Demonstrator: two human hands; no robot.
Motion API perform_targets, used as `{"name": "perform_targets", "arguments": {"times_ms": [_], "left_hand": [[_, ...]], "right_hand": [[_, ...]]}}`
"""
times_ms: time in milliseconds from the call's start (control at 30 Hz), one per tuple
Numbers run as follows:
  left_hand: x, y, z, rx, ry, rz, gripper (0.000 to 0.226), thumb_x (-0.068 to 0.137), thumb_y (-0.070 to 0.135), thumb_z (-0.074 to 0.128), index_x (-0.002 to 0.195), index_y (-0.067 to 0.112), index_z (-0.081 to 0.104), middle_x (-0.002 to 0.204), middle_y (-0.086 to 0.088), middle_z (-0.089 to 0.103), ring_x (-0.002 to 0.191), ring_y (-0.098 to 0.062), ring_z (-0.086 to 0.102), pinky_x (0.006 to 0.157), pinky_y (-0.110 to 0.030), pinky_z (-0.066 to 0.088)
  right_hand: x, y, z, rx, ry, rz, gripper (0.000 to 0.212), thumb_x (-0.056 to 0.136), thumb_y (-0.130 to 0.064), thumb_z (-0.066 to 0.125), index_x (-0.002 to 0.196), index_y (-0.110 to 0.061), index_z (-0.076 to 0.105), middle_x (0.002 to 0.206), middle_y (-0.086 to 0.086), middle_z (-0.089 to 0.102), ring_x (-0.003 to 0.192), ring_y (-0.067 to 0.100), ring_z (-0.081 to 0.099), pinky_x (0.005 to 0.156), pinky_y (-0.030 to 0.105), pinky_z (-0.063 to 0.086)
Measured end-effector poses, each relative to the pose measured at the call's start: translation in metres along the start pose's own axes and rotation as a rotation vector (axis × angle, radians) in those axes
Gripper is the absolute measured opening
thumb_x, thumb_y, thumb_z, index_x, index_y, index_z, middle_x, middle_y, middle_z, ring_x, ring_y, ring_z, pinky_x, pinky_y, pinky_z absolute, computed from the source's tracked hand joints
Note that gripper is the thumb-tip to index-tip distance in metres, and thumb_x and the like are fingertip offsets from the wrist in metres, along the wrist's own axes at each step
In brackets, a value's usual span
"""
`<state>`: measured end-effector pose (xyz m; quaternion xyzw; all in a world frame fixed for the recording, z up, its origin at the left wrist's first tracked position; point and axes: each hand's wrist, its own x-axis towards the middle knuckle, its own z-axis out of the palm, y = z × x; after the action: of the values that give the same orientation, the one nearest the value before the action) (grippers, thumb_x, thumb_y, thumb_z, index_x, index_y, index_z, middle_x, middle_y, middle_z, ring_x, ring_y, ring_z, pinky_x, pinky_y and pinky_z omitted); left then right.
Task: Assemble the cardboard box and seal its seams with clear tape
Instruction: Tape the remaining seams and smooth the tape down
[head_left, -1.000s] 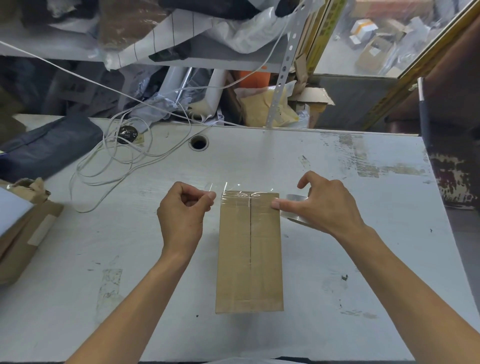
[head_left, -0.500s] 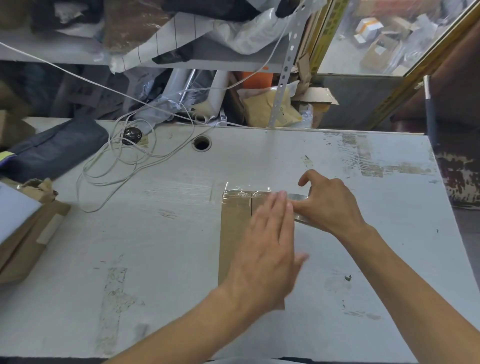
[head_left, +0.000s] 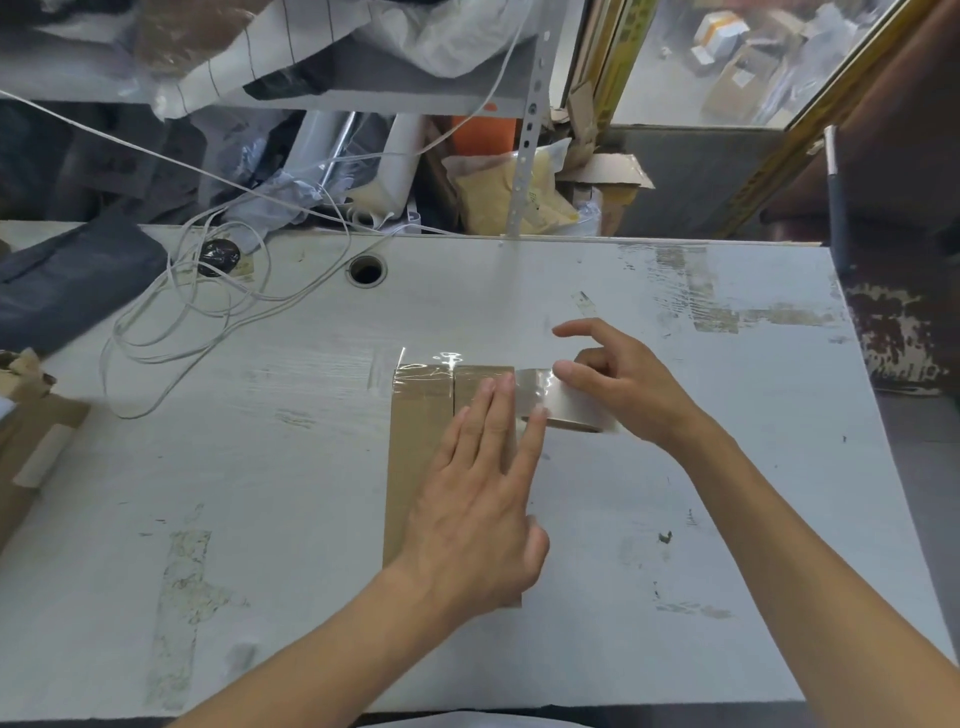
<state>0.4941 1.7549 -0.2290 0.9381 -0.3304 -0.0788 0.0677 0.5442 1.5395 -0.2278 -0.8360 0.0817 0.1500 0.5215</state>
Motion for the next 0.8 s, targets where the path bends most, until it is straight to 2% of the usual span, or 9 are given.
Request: {"name": "perform_targets", "arguments": {"times_ms": [67,133,167,300,367,433,533,667,800], "left_hand": [[0.003,0.002,-0.001,0.009,0.0,-0.028,0.099,0.066,0.039,0.056,0.156,0.012,0.027,0.163,-0.024,0.01,0.153,-0.036,0.007,0.119,-0.047,0.013],[0.005,0.005,-0.001,0.01,0.005,-0.052,0.1,0.062,0.038,0.058,0.155,0.013,0.03,0.162,-0.024,0.014,0.152,-0.037,0.012,0.118,-0.047,0.016],[0.006,0.006,-0.002,0.011,0.007,-0.06,0.1,0.061,0.038,0.058,0.154,0.014,0.031,0.162,-0.024,0.016,0.151,-0.037,0.014,0.118,-0.047,0.016],[0.005,0.007,-0.003,0.038,0.019,-0.073,0.1,0.06,0.037,0.058,0.154,0.015,0.032,0.161,-0.024,0.02,0.15,-0.037,0.016,0.118,-0.045,0.014],[0.005,0.008,-0.003,0.049,0.019,-0.081,0.1,0.06,0.037,0.058,0.154,0.016,0.033,0.161,-0.024,0.021,0.15,-0.036,0.016,0.118,-0.044,0.014],[0.006,0.009,-0.003,0.055,0.018,-0.085,0.1,0.06,0.037,0.059,0.154,0.016,0.033,0.161,-0.024,0.021,0.15,-0.036,0.016,0.118,-0.043,0.014],[0.006,0.01,-0.005,0.056,0.005,-0.095,0.1,0.059,0.037,0.059,0.154,0.017,0.034,0.16,-0.023,0.023,0.15,-0.035,0.015,0.116,-0.042,0.013],[0.005,0.011,-0.006,0.045,-0.003,-0.106,0.099,0.06,0.037,0.059,0.154,0.018,0.033,0.162,-0.021,0.021,0.151,-0.033,0.012,0.119,-0.039,0.009],[0.006,0.012,-0.008,0.035,0.018,-0.108,0.098,0.061,0.035,0.059,0.154,0.017,0.034,0.161,-0.021,0.022,0.151,-0.033,0.013,0.119,-0.037,0.008]], "right_hand": [[-0.005,0.009,-0.007,0.022,0.027,-0.009,0.037,0.093,-0.041,0.06,0.128,-0.032,0.053,0.076,-0.018,0.066,0.079,0.001,0.059,0.078,0.026,0.041],[-0.011,0.021,-0.017,0.035,0.095,0.001,0.046,0.088,-0.05,0.057,0.131,-0.036,0.05,0.098,-0.012,0.072,0.1,0.005,0.064,0.09,0.028,0.044],[-0.014,0.028,-0.022,0.035,0.131,0.012,0.048,0.087,-0.052,0.056,0.132,-0.038,0.049,0.104,-0.009,0.071,0.105,0.008,0.064,0.092,0.029,0.045],[-0.03,0.059,-0.038,-0.085,0.213,0.049,0.053,0.09,-0.034,0.065,0.138,-0.032,0.044,0.113,-0.008,0.066,0.106,0.008,0.061,0.089,0.024,0.047],[-0.033,0.078,-0.042,-0.237,0.211,0.057,0.061,0.088,-0.026,0.068,0.142,-0.03,0.039,0.118,-0.006,0.062,0.11,0.01,0.057,0.093,0.028,0.047],[-0.032,0.098,-0.043,-0.396,0.181,0.074,0.069,0.086,-0.025,0.07,0.145,-0.03,0.034,0.126,-0.004,0.058,0.117,0.015,0.052,0.097,0.035,0.045],[-0.025,0.121,-0.038,-0.552,0.139,0.08,0.08,0.085,-0.028,0.074,0.15,-0.029,0.027,0.139,-0.004,0.051,0.127,0.019,0.044,0.098,0.032,0.039],[0.0,0.131,-0.023,-0.545,0.121,0.045,0.09,0.08,-0.035,0.079,0.152,-0.029,0.025,0.143,-0.005,0.05,0.127,0.019,0.044,0.096,0.033,0.04],[0.022,0.13,0.001,-0.487,0.186,0.013,0.084,0.08,-0.037,0.075,0.15,-0.025,0.029,0.127,0.001,0.055,0.112,0.022,0.05,0.085,0.036,0.044]]}}
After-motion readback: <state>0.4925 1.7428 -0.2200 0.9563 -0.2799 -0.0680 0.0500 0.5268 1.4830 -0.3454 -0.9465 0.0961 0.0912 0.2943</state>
